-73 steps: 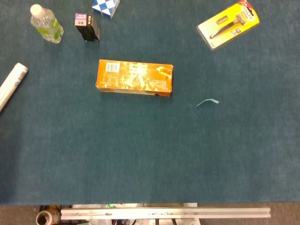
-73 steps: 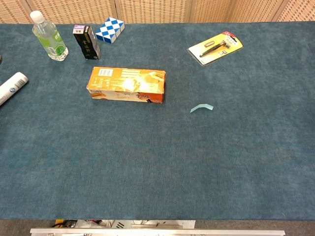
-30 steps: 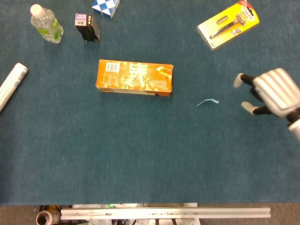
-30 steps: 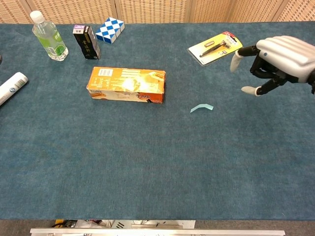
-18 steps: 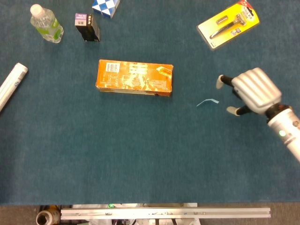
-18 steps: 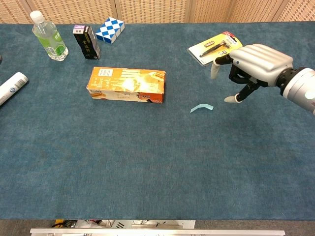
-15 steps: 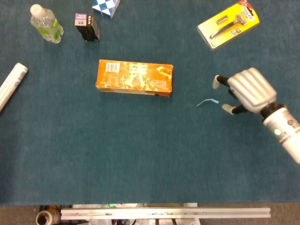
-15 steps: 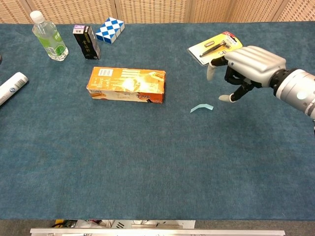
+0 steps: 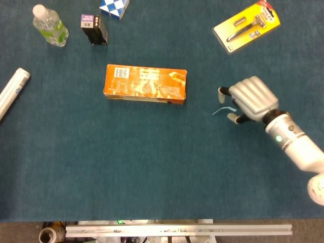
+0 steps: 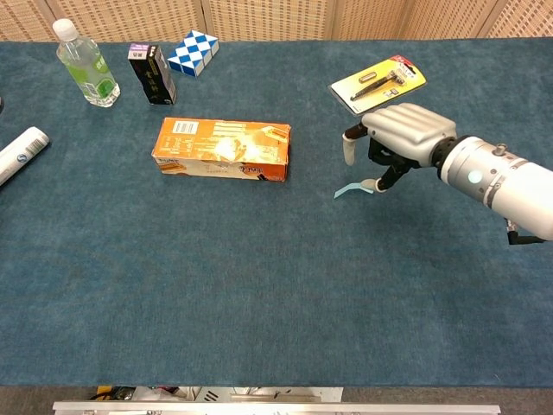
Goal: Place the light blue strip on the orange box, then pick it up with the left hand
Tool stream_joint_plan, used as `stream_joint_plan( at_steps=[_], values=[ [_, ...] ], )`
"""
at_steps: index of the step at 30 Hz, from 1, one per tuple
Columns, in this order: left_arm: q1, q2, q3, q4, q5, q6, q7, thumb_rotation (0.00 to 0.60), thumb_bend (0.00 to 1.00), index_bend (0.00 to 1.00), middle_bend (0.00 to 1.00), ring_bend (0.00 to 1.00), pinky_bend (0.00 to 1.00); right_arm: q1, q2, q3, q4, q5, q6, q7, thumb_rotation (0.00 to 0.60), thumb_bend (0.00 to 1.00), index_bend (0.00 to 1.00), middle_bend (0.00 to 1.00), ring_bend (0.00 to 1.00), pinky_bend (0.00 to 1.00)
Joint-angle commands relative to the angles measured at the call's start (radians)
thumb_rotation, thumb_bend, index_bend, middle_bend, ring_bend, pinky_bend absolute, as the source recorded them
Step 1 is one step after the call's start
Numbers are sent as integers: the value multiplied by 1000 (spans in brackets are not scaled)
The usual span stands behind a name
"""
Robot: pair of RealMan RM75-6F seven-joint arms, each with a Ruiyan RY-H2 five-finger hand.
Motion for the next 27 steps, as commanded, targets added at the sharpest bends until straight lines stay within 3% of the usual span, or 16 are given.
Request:
stream_joint_plan(
  at_steps=[1,27],
  values=[
    [1,-1,1,3,-1,-1,-2,600,469,139,308,354,309,13,-20,-7,20,16,-7,-10,600,232,477,1000,1000,1000],
    [8,-8,-1,26,-11,-1,-21,600,469,133,308,354,309,85,-149,-37,188,147,-40,-60,600,287,508,1000,1000,1000]
  ],
)
